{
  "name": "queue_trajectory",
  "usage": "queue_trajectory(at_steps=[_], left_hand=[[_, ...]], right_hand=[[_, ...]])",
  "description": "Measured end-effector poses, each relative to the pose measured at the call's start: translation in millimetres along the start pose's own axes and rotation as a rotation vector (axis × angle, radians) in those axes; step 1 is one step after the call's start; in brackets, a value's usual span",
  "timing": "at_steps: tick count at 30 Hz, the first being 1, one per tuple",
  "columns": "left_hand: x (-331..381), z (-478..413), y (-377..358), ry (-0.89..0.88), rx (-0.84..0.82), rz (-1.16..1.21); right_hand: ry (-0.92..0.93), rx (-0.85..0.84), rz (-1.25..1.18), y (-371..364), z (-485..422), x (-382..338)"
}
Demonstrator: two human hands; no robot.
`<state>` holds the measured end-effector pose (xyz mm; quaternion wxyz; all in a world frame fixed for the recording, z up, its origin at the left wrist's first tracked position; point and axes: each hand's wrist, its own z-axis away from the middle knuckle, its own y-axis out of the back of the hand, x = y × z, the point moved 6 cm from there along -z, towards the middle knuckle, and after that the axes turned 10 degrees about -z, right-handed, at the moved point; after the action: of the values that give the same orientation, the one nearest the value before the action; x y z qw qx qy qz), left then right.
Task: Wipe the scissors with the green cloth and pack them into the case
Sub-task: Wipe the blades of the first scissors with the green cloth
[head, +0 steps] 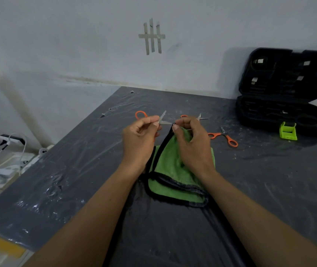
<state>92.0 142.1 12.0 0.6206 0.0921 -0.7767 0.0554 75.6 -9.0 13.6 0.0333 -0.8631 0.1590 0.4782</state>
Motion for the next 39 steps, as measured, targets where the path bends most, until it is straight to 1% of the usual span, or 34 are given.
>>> queue_trajectory(at_steps=[3, 6, 9, 13, 16, 20, 23, 28, 30, 32, 33, 34, 37, 39], left_hand=[[-0.9, 1.7, -5.1, 0.044, -0.044, 0.020], [-1.3, 2.0, -7.8, 0.046, -0.105, -0.032], [2.0, -1.0, -7.3, -0.015, -0.218, -0.129], [8.6, -1.4, -7.2, -0.104, -0.376, -0.198], [12.8, 0.7, -7.6, -0.187, -0.454, -0.277], [10.3, 1.7, -6.3, -0.210, -0.560, -0.298], [7.3, 1.9, -5.7, -0.213, -0.610, -0.302], [5.5, 1.5, -6.6, -0.246, -0.619, -0.340], [4.2, 2.9, -7.4, -0.244, -0.676, -0.324], [1.4, 2.3, -6.5, -0.274, -0.712, -0.402], [0.9, 1.1, -5.6, -0.300, -0.694, -0.457], [1.3, -0.7, -4.9, -0.336, -0.641, -0.503], [8.9, -2.1, -4.8, -0.482, -0.422, -0.565], [12.5, -0.5, -6.2, -0.548, -0.312, -0.568]], right_hand=[[0.016, -0.031, 0.011, -2.2, -0.4, 0.3], [0.009, -0.017, 0.024, -1.5, -1.7, 3.3], [-0.011, 0.003, -0.011, 0.3, -2.5, 5.4], [-0.043, 0.007, -0.085, 2.8, -3.7, 7.5], [-0.077, 0.020, -0.133, 4.7, -3.8, 10.6], [-0.091, 0.035, -0.165, 6.9, -3.8, 11.6], [-0.109, 0.037, -0.175, 7.1, -3.9, 12.9], [-0.118, 0.046, -0.182, 7.4, -4.7, 14.6], [-0.125, 0.058, -0.191, 8.3, -4.5, 15.7], [-0.135, 0.062, -0.195, 8.2, -4.6, 17.4], [-0.141, 0.062, -0.201, 8.0, -4.6, 18.1], [-0.147, 0.062, -0.208, 7.7, -4.5, 18.8], [-0.161, 0.056, -0.224, 7.3, -3.7, 18.9], [-0.166, 0.054, -0.234, 7.2, -3.1, 17.6]])
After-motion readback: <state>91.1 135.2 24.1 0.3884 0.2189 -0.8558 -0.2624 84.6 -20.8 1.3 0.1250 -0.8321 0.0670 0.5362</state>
